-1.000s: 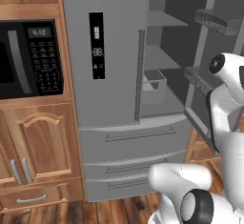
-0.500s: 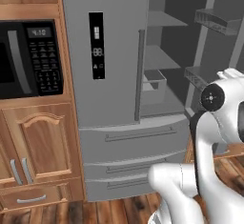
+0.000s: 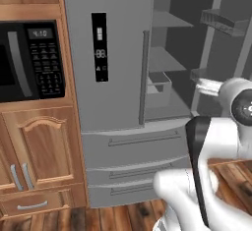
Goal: There is a bowl on the dining counter. Grab a lemon wedge from the fridge and place it in the bowl. Then get the liquor bottle and glass cup from the cabinet and place them next to the bowl.
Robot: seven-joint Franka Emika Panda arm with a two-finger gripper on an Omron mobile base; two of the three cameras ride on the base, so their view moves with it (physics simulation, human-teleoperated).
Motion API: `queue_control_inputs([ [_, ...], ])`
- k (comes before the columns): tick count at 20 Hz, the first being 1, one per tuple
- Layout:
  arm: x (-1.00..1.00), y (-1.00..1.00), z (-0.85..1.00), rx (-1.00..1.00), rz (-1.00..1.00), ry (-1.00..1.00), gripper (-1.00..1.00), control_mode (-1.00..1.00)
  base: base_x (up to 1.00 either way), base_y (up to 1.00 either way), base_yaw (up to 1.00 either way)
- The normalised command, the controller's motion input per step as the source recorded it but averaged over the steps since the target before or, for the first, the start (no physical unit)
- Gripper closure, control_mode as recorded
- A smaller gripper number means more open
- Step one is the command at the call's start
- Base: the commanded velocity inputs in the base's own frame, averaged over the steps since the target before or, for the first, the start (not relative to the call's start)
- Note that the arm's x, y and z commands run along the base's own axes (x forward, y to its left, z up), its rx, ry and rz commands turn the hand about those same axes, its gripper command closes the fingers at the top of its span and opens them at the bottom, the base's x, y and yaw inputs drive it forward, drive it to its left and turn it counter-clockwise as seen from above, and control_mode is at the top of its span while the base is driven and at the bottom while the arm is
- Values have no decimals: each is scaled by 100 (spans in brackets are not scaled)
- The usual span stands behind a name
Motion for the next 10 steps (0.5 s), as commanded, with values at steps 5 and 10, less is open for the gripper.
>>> queue_control_inputs([
  [5,24,98,0,0,55,20,-100,-100,0,0,0],
  [10,54,58,0,2,40,18,-100,-100,0,0,0],
])
